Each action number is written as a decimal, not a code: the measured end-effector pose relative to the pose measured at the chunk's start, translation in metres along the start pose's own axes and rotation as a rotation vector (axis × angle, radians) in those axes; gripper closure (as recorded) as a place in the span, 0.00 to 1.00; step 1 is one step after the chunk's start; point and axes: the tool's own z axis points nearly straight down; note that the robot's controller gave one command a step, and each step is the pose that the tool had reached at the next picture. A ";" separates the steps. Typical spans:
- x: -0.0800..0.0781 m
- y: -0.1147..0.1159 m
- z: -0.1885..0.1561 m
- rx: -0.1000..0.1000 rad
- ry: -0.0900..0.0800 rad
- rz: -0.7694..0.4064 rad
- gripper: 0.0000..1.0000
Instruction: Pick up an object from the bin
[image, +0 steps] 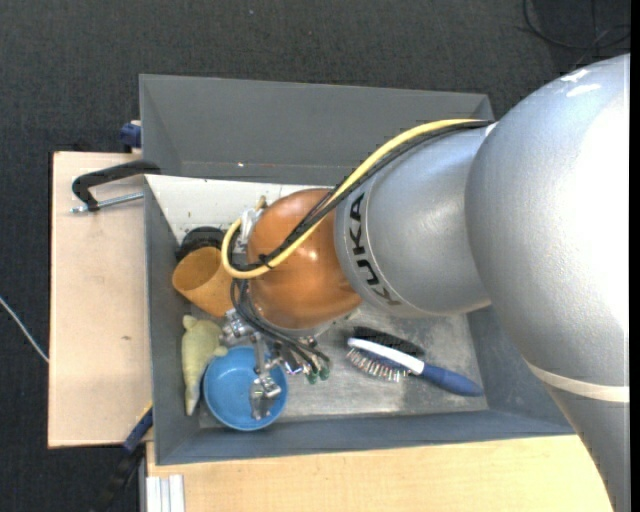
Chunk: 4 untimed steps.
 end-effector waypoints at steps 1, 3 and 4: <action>0.000 0.006 -0.013 0.000 0.001 -0.141 0.00; -0.016 0.007 0.024 0.005 0.004 -0.474 0.00; -0.018 0.009 0.022 0.005 -0.004 -0.478 1.00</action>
Offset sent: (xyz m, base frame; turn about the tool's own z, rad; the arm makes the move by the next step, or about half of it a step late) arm -0.0039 0.0042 0.0122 -0.1408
